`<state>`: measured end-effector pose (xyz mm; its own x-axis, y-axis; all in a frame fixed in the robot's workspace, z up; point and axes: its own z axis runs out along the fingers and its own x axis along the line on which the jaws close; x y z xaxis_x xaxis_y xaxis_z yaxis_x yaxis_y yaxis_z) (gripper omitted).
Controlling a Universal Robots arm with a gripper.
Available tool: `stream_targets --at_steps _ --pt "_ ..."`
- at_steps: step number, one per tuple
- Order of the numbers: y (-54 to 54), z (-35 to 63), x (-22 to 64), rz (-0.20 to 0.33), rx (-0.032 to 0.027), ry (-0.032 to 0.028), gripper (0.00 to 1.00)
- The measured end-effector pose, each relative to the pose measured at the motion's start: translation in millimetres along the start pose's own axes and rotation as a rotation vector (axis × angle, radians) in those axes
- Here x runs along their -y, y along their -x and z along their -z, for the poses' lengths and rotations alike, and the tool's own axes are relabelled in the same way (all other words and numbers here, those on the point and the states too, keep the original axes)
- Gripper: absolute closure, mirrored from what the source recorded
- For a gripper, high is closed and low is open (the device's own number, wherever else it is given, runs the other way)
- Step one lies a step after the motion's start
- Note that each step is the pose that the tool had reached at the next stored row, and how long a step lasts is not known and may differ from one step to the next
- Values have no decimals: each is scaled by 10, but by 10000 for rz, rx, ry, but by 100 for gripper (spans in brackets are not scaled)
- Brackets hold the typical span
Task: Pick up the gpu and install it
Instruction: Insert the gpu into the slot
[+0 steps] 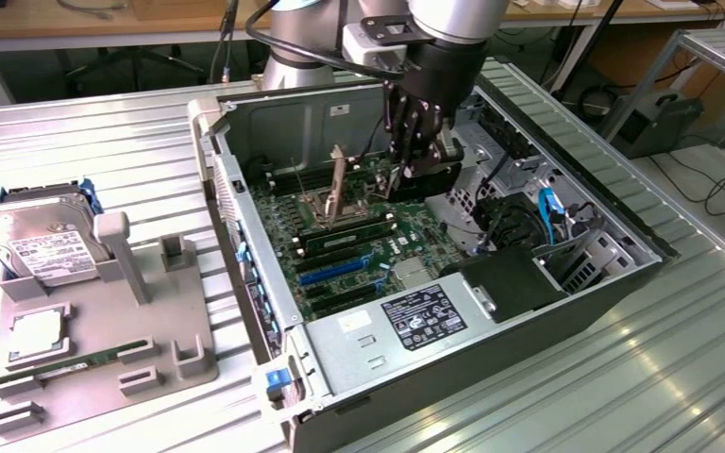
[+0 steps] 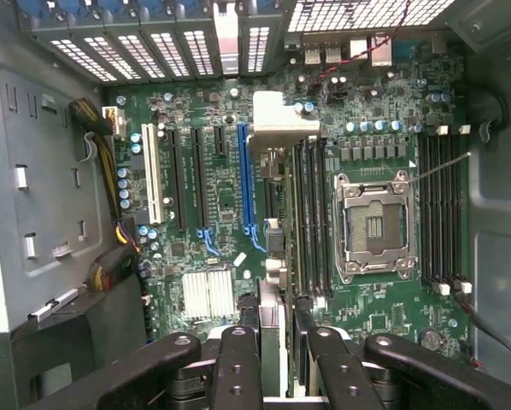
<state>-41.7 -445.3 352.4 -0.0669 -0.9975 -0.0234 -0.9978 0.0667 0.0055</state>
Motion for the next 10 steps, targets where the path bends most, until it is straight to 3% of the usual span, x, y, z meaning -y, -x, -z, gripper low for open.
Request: stream_targets --at_steps 10 --pt "-25 -15 1 0 0 0 73"
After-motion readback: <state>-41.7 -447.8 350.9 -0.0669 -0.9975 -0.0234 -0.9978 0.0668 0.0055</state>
